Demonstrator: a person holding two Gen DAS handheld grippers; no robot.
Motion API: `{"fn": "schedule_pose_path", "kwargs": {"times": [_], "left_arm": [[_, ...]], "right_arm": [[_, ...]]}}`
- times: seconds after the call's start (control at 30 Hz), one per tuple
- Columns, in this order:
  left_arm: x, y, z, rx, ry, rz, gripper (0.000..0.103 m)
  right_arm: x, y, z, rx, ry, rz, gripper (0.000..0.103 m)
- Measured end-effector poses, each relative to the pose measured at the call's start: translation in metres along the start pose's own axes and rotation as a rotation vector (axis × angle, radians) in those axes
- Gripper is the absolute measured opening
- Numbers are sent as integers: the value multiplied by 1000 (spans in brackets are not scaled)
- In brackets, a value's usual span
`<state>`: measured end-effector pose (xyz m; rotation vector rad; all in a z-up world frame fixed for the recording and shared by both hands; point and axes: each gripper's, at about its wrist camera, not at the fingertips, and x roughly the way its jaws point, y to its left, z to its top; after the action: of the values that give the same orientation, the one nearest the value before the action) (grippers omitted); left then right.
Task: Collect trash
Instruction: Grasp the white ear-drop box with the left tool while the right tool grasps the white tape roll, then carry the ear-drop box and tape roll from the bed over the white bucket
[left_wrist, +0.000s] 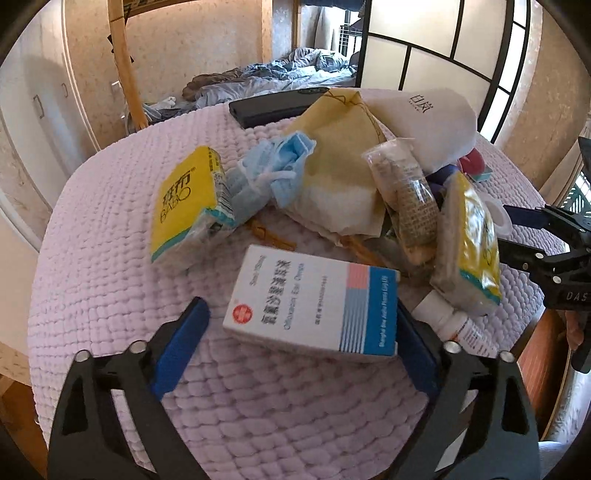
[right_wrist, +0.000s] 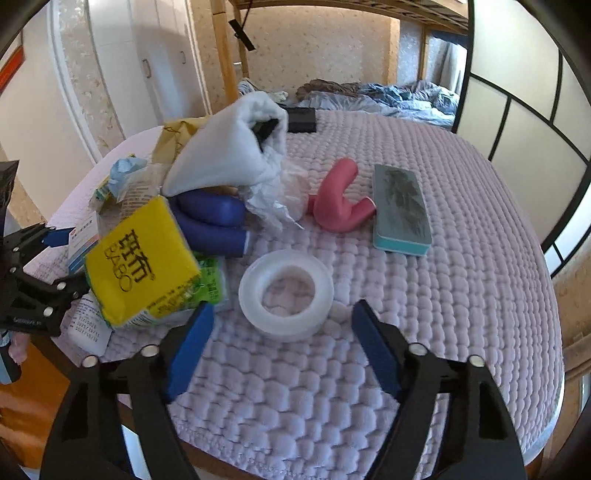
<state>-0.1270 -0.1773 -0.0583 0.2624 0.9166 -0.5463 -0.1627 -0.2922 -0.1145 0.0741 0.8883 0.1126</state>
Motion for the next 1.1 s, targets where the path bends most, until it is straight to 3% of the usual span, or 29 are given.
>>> {"fn": "schedule_pose_path", "kwargs": {"times": [0.07,0.2,0.57,1.1], "left_arm": [[-1,1,1,1,-3,-2,79],[-6,2,0,-15,-8,-1,75],[-30,0,-6,-59,-35,26,75],[-54,-13,-23,-107,12,46,75]], "right_arm": [[1,2,0,-9,-7,5,62],[-1,2,-3,-23,-12,-5,48],[-25,-13,-7,30,-44,8,47],[-59,-6,-28,56,-34,45,47]]}}
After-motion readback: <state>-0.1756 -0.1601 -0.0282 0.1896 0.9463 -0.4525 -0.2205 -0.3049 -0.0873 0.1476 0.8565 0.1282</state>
